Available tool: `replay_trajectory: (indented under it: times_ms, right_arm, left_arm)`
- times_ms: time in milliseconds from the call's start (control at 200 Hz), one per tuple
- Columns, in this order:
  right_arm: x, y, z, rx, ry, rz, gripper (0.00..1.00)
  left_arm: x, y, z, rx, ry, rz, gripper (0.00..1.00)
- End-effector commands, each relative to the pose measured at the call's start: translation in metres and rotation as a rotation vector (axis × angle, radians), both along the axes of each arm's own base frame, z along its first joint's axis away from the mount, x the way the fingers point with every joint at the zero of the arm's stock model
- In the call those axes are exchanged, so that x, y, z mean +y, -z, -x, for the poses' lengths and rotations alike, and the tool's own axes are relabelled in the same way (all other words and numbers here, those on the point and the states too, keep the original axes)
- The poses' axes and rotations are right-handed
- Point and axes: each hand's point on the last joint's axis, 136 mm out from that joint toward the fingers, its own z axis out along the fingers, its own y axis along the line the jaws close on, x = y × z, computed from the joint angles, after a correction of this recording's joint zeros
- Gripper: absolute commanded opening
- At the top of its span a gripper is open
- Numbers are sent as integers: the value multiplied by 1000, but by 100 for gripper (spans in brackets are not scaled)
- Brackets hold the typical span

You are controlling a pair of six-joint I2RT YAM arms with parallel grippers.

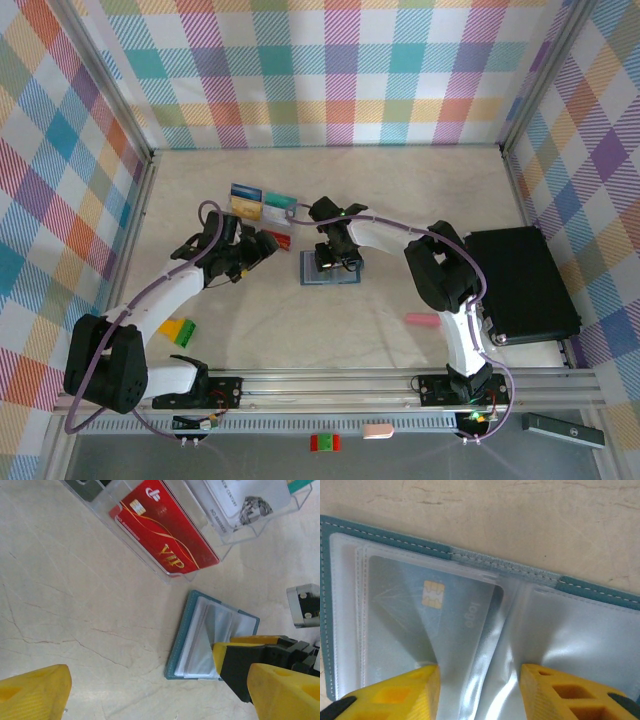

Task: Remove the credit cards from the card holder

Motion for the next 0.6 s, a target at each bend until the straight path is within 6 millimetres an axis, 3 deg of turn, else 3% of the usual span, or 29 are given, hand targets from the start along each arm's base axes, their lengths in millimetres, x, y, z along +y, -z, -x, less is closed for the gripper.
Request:
replay_trajectory:
  times_ms: [0, 275, 595]
  right_arm:
    - [-23, 45, 18, 89, 13, 128, 45]
    - [-22, 43, 18, 84, 24, 108, 39]
    - [-19, 32, 16, 65, 23, 48, 35]
  left_arm:
    - [-9, 6, 4, 9, 22, 15, 89]
    - [-38, 11, 1, 11, 88, 65, 73]
    - [-83, 20, -1, 31, 176, 114, 44]
